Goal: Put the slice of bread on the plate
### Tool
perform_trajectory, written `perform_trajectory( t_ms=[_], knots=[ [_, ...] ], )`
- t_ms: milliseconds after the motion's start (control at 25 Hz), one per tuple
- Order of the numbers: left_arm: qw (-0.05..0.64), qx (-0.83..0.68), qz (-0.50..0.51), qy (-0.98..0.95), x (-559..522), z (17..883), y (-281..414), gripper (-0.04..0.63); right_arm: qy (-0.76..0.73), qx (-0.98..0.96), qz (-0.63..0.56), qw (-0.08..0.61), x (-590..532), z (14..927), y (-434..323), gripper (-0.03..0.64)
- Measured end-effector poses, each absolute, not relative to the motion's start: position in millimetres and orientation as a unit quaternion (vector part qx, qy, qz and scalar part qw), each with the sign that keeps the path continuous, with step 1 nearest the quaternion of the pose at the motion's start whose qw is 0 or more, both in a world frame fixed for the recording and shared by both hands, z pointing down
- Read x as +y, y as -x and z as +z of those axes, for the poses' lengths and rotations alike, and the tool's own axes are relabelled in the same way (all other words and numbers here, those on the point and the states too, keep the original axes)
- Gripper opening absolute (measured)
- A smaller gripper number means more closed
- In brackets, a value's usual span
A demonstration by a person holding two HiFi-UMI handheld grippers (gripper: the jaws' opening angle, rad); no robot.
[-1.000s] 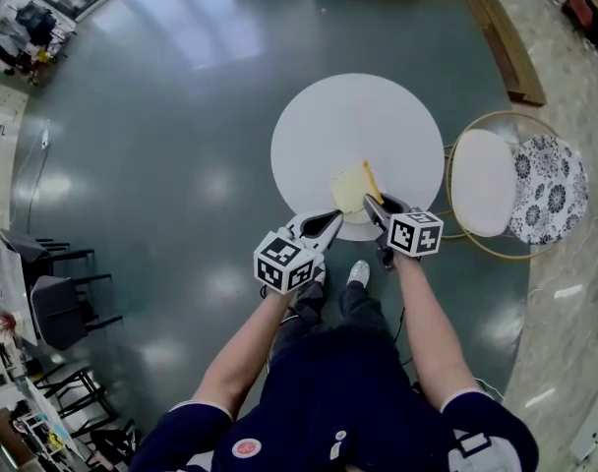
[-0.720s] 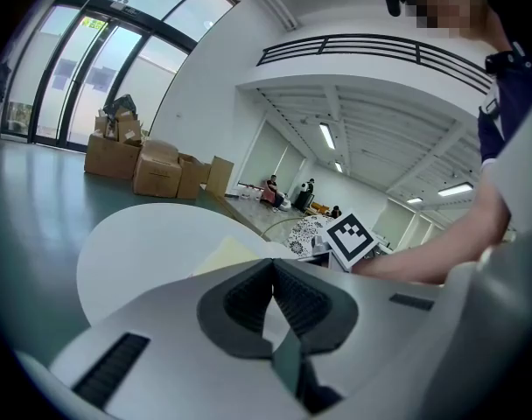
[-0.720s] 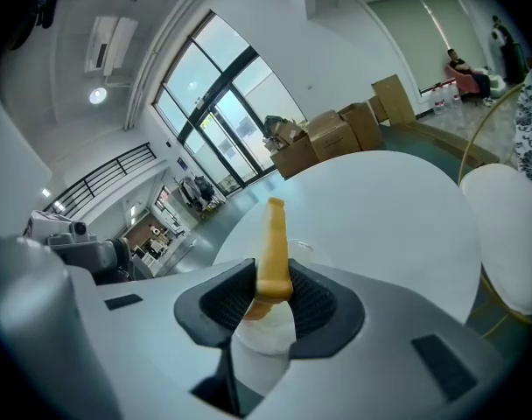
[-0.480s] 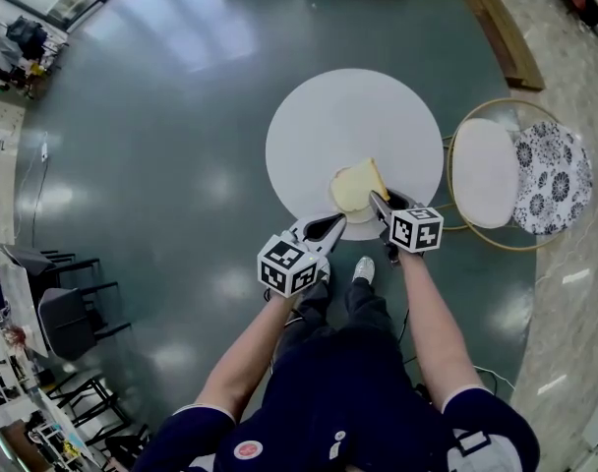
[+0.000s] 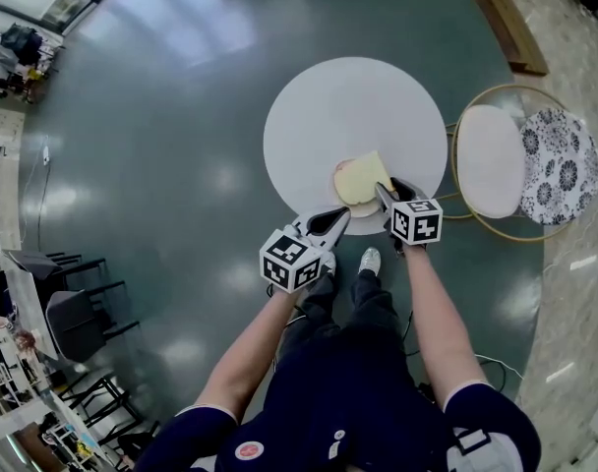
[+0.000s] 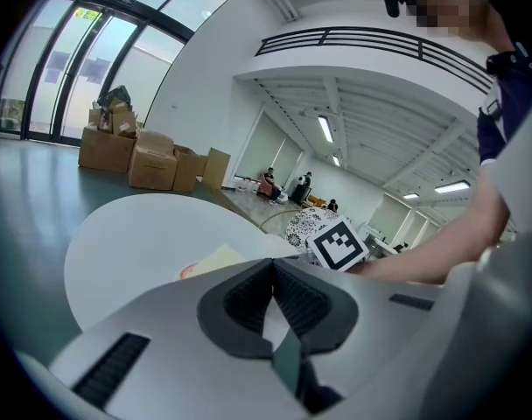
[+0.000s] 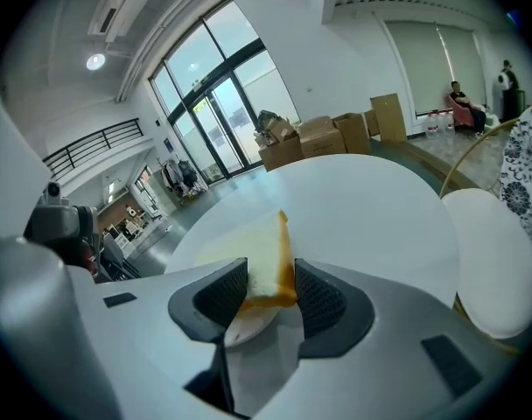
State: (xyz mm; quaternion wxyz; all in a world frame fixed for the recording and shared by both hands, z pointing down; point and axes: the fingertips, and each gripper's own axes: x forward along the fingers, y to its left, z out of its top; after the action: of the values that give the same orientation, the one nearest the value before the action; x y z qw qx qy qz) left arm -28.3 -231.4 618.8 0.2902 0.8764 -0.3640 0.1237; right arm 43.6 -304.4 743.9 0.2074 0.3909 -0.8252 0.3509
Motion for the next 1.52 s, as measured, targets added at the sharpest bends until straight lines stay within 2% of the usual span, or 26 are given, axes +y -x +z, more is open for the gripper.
perform_trajectory(
  t_ms=[360,800,1120,1520],
  knots=[
    [0.285,-0.359,0.124,-0.88,-238,617,26,0.008,-0.395,-0.826,0.334,0.221,-307,743,-47,0.153],
    [0.261,-0.35,0.111,-0.893,-245,592,27,0.008,-0.379,-0.859,0.307,0.156,-303,664,-42,0.15],
    [0.239,-0.335,0.097,-0.906,-249,561,22,0.008,-0.37,-0.886,0.255,0.116,-290,594,-38,0.048],
    [0.207,-0.312,0.064,-0.925,-252,502,12,0.008,-0.376,-0.904,0.194,0.06,-279,508,-37,0.026]
  ],
)
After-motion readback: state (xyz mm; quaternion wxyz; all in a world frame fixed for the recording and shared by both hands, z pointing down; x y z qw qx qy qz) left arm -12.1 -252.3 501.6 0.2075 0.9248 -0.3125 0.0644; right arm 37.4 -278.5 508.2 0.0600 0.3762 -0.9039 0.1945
